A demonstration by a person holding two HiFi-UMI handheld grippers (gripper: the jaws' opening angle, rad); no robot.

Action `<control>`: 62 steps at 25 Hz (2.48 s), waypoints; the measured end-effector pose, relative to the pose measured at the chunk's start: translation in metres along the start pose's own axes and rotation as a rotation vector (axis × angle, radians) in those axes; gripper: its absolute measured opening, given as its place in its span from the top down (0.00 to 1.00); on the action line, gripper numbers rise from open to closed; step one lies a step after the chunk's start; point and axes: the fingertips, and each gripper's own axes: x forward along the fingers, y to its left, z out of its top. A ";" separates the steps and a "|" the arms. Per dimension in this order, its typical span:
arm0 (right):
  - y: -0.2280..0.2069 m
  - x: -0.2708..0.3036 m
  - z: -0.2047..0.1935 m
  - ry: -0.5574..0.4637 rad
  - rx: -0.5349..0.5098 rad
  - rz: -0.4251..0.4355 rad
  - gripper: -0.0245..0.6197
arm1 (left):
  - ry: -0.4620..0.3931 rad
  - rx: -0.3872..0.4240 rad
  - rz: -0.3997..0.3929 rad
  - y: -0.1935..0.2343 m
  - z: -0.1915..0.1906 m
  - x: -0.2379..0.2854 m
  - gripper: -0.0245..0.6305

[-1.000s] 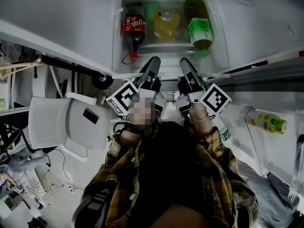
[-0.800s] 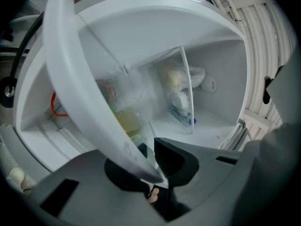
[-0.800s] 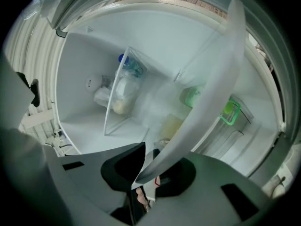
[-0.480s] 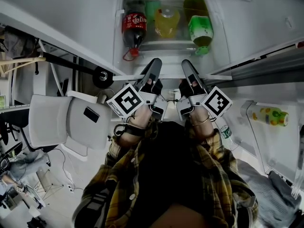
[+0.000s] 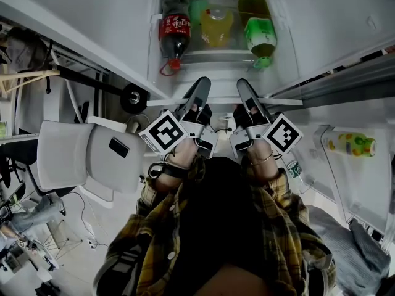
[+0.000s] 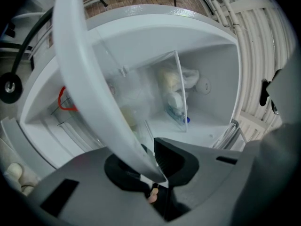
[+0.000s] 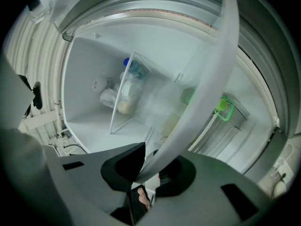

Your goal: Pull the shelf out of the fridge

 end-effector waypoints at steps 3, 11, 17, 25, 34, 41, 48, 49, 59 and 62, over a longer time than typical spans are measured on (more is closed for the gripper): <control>0.001 -0.002 -0.002 0.002 -0.001 0.003 0.85 | 0.006 -0.005 0.045 0.007 -0.003 -0.007 0.87; 0.004 -0.008 -0.005 0.003 0.011 0.006 0.85 | 0.005 -0.010 0.040 0.004 -0.007 -0.012 0.87; 0.006 -0.012 -0.007 0.006 0.011 0.010 0.85 | 0.008 -0.011 0.053 0.005 -0.009 -0.017 0.87; 0.006 -0.016 -0.008 0.007 0.015 0.013 0.85 | -0.002 -0.005 -0.013 -0.006 -0.010 -0.015 0.87; 0.007 -0.020 -0.011 0.006 0.027 0.013 0.85 | 0.009 -0.018 0.056 0.005 -0.015 -0.024 0.87; 0.008 -0.022 -0.012 0.006 0.035 0.019 0.85 | 0.003 -0.008 0.024 -0.002 -0.015 -0.025 0.87; 0.008 -0.023 -0.012 0.006 0.041 0.024 0.85 | 0.008 0.000 0.060 0.002 -0.017 -0.028 0.87; 0.008 -0.023 -0.012 0.006 0.044 0.024 0.85 | 0.007 0.001 0.059 0.002 -0.017 -0.028 0.87; 0.009 -0.024 -0.013 0.013 0.057 0.031 0.85 | 0.000 -0.005 0.052 -0.001 -0.017 -0.029 0.87; 0.004 -0.026 -0.015 0.016 0.082 0.017 0.85 | -0.008 -0.003 -0.018 -0.013 -0.016 -0.023 0.87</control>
